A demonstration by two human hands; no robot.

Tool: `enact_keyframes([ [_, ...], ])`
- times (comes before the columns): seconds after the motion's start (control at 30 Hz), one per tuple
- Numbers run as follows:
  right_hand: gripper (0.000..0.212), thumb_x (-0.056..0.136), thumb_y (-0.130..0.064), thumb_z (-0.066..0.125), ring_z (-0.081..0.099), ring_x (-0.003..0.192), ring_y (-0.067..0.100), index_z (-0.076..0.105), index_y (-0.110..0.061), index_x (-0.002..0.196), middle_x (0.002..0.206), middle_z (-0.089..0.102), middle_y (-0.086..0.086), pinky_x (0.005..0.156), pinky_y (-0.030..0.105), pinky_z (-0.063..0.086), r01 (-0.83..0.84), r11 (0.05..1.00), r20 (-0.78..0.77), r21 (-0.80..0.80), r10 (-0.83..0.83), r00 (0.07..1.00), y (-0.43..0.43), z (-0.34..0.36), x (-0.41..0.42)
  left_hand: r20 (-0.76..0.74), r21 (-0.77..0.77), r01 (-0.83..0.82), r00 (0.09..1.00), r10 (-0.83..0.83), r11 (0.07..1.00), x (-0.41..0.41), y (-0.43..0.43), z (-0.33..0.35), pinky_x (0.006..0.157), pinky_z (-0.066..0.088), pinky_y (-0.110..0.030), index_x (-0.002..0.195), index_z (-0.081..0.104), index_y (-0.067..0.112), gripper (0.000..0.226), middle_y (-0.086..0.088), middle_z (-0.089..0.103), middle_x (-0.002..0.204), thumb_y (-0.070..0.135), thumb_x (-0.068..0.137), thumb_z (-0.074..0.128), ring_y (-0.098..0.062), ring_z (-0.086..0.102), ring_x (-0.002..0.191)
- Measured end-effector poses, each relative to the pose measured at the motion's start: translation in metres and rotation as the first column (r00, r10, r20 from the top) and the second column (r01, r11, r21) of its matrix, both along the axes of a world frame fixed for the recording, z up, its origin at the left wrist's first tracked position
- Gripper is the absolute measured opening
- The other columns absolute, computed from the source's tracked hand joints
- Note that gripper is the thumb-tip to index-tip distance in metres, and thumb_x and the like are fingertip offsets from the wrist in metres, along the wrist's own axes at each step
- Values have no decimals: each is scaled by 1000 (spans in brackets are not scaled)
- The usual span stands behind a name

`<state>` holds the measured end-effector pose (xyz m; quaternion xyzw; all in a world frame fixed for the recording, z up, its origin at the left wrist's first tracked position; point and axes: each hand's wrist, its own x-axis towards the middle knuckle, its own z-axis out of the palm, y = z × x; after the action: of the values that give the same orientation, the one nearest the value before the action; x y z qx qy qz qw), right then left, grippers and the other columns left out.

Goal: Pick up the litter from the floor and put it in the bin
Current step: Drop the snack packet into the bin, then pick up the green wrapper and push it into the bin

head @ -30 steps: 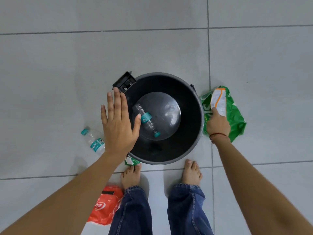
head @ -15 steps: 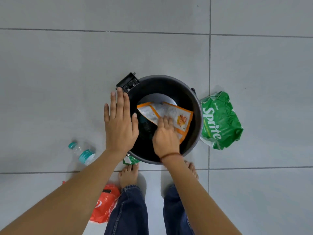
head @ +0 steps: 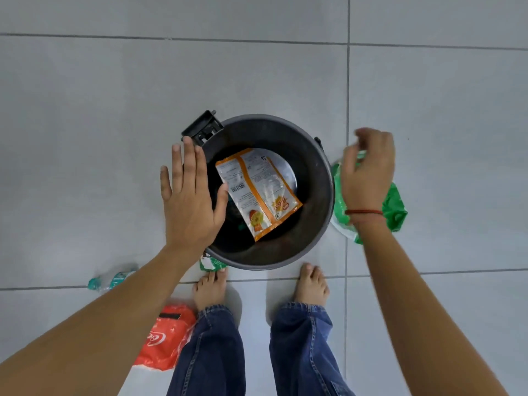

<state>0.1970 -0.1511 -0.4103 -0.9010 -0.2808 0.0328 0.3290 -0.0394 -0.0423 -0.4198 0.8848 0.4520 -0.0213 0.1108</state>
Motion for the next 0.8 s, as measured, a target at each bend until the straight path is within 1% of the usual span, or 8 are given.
enact_keyframes([
  [0.07, 43, 86, -12, 55, 48, 115, 40, 49, 2, 127, 125, 48, 27, 91, 35, 38, -21, 932, -130, -361, -28, 991, -29, -37, 22, 4, 0, -2, 1000, 2, 1000, 1, 0, 0, 117, 8, -48, 149, 11, 5, 69, -15, 9, 159, 46, 96, 26, -26, 1, 146],
  [0.13, 80, 83, -27, 67, 25, 136, 42, 22, -5, 146, 150, 21, 27, 108, 45, 29, -189, 716, -373, -672, -106, 922, -56, -74, 29, 12, -4, -4, 1000, 4, 1000, 1, 1, 0, 117, 6, -47, 149, 12, 5, 69, -15, 8, 159, 46, 96, 26, -26, 1, 146],
  [0.2, 107, 77, -39, 74, 7, 143, 40, 1, -13, 150, 156, -2, 23, 114, 54, 22, -331, 546, -518, -770, -231, 823, -78, -102, 25, 27, -3, -6, 1000, 6, 1000, 1, 0, 0, 117, 5, -47, 150, 11, 6, 69, -14, 8, 159, 47, 96, 26, -27, 1, 147],
  [0.3, 108, 79, -41, 71, 10, 141, 46, -6, -15, 150, 155, -7, 27, 111, 57, 25, -363, 477, -531, -801, -285, 798, -96, -133, 7, 51, 8, -8, 999, 7, 1000, -1, 0, -3, 117, 6, -47, 150, 11, 6, 68, -15, 8, 159, 47, 97, 26, -28, 2, 147],
  [0.47, 50, 90, -7, 43, 50, 112, 49, 32, -2, 139, 137, 39, 33, 84, 48, 43, -177, 601, -308, -779, -121, 944, -95, -136, -16, 59, 22, -4, 998, 3, 1000, 0, 1, -3, 117, 6, -47, 150, 11, 6, 67, -15, 9, 159, 45, 97, 27, -30, 3, 146],
  [0.57, 25, 88, -1, 41, 56, 92, 48, 50, 6, 111, 105, 59, 34, 64, 38, 32, -1, 756, -242, -655, -208, 948, -84, -102, -13, 61, 11, -2, 998, 1, 1000, 0, 0, -3, 117, 7, -47, 149, 12, 6, 67, -16, 9, 159, 45, 98, 28, -30, 4, 146],
  [0.67, 17, 89, 0, 41, 55, 81, 45, 52, 8, 99, 91, 60, 33, 62, 31, 22, 125, 883, -166, -453, -221, 961, -69, -47, -12, 47, 1, -6, 999, 6, 1000, 0, 1, -2, 117, 7, -48, 149, 13, 5, 66, -16, 9, 159, 44, 98, 27, -29, 3, 147],
  [0.8, 34, 83, -12, 36, 52, 82, 36, 53, 6, 107, 85, 56, 19, 61, 32, 29, -24, 958, -117, -285, -10, 993, -47, 31, -45, 59, -51, -19, 998, 22, 999, 1, 1, 2, 118, 6, -48, 150, 13, 5, 65, -14, 7, 159, 42, 98, 25, -27, 0, 147],
])
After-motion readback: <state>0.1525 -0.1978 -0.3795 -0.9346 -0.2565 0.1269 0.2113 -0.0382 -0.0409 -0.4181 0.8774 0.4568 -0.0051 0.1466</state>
